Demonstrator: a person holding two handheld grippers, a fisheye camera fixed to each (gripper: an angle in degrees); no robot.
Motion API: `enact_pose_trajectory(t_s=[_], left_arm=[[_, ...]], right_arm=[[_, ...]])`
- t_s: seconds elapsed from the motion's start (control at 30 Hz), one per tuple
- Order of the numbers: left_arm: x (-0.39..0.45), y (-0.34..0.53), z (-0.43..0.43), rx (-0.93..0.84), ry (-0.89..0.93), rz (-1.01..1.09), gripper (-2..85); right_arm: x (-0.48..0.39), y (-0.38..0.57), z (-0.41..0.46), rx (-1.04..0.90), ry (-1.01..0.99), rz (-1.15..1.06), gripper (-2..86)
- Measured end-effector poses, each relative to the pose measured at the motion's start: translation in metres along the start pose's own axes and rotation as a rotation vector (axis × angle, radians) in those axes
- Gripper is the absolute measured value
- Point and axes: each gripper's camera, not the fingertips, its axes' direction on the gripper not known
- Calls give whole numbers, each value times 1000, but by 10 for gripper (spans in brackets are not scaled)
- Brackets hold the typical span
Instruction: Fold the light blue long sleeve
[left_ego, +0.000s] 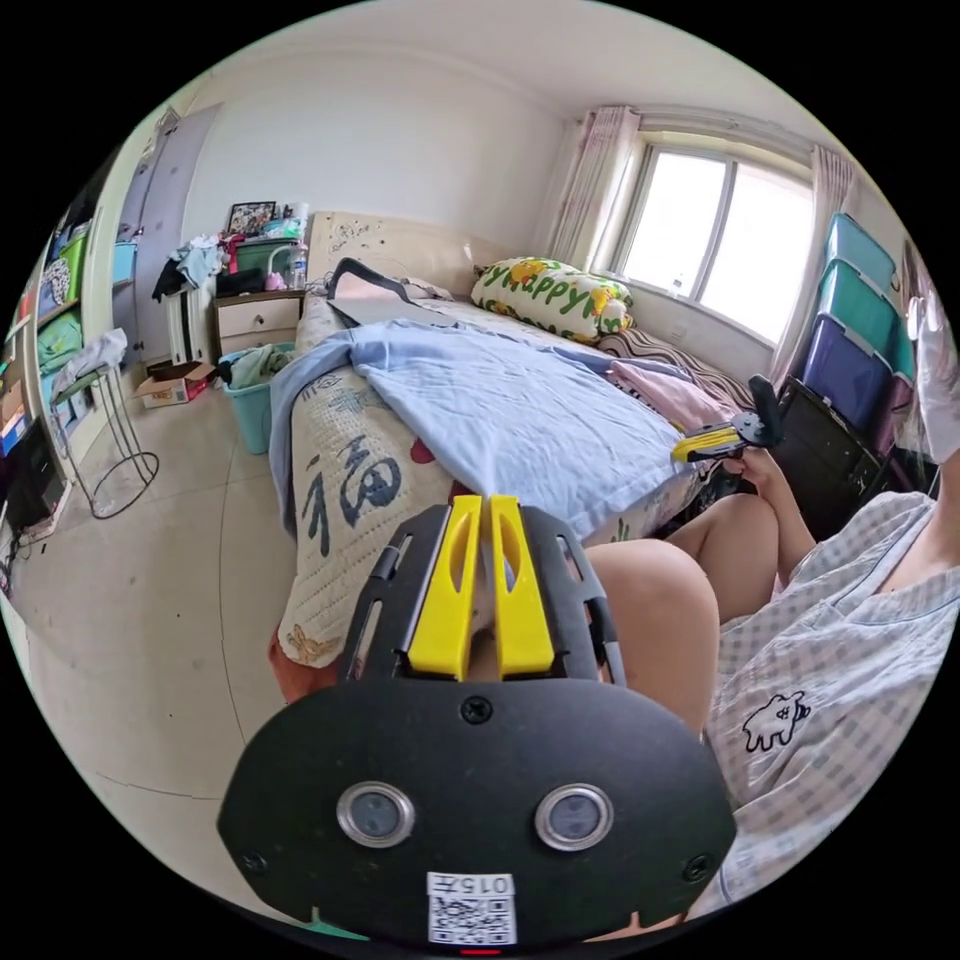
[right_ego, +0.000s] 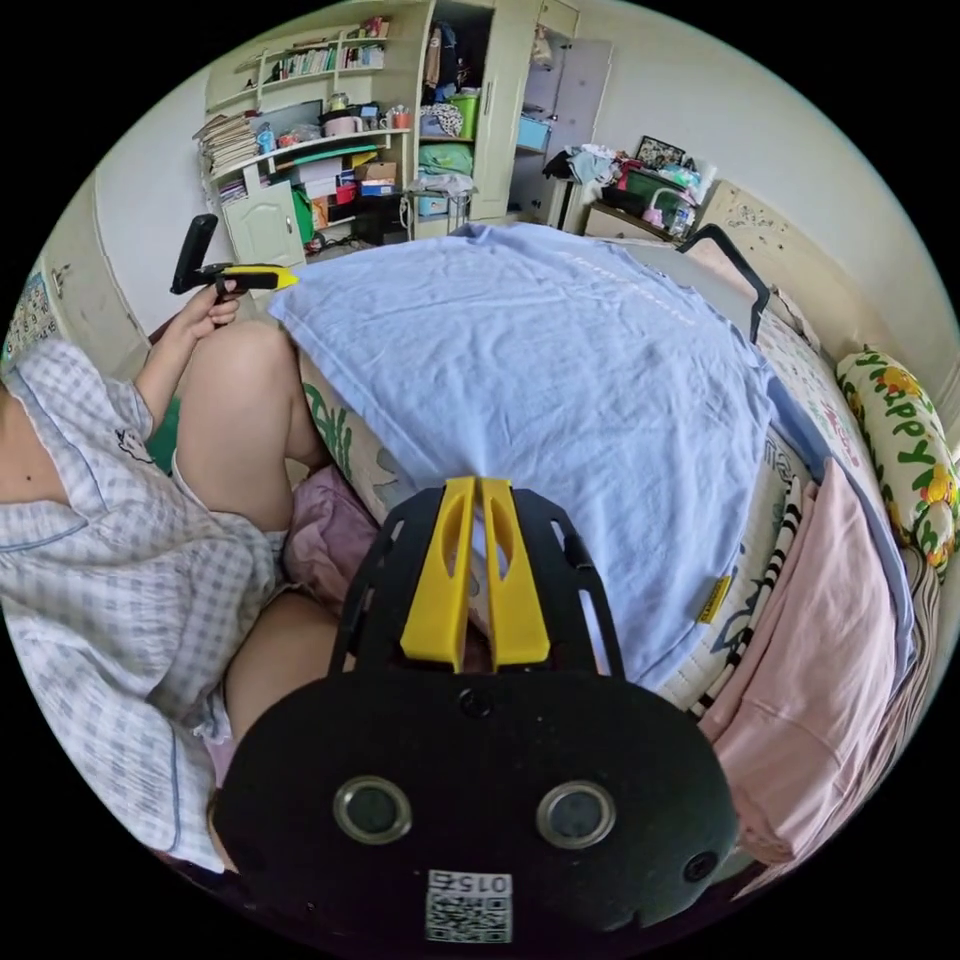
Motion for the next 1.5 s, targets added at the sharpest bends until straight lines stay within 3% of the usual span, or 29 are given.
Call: enact_pose_trajectory(t_s=[0.33, 0.47, 0.6, 0.73, 0.9, 1.1, 1.5], left_arm=[[-29, -3, -21, -13, -27, -39, 41], [-57, -14, -36, -15, 60, -75, 64], [-85, -29, -19, -65, 246, -80, 65], [-102, -37, -17, -58, 290, -94, 32], [-104, -42, -45, -23, 215, -81, 4], [-86, -64, -53, -103, 23, 8, 0], [-92, -85, -89, -91, -30, -18, 3]], right_arm=[[33, 29, -49, 118, -68, 124, 22], [69, 64, -88, 268, 71, 365, 59], [101, 88, -91, 179, 184, 599, 102], [107, 93, -93, 181, 128, 599, 86], [105, 92, -117, 178, 155, 592, 27], [110, 78, -116, 81, 170, 587, 20], [103, 59, -138, 90, 197, 560, 20]])
